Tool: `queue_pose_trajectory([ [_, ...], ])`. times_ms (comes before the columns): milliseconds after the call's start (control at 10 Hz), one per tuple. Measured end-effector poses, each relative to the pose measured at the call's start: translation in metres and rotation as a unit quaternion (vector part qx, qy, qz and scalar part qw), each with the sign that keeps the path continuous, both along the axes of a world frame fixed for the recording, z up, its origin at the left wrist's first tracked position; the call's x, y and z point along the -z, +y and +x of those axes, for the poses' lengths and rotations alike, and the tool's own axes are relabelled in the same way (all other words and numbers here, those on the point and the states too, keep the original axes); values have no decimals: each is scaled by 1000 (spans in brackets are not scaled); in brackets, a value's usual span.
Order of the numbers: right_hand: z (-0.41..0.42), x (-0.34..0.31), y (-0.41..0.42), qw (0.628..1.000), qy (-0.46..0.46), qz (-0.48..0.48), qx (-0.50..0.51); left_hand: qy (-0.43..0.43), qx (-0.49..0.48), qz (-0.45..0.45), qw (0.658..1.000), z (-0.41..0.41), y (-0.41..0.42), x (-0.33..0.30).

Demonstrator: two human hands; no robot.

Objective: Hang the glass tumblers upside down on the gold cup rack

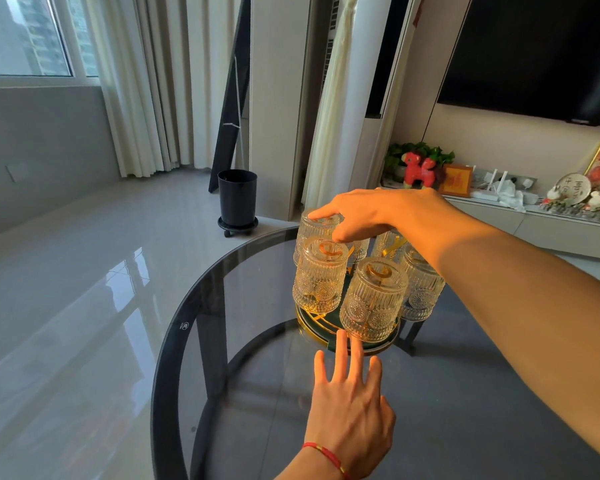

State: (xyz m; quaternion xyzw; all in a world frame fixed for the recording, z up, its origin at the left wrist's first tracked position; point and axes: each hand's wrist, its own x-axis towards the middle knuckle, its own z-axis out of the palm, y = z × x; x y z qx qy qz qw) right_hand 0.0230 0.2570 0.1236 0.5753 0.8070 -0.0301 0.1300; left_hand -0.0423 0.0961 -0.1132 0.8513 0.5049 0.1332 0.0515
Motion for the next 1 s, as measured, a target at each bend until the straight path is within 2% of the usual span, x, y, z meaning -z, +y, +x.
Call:
queue_pose_trajectory([
  [300,-8,5,-2,998,-34,44,-24,1,3,-12,1000,-1,0,-3],
  [800,-7,11,-4,998,1,55,-22,10,2,-4,1000,0,1,-2],
  [900,-4,8,-15,995,53,81,-16,-18,-6,16,1000,-3,-2,-4],
  [1000,5,4,-25,981,124,146,-13,-32,-6,-10,999,-3,-3,-4],
])
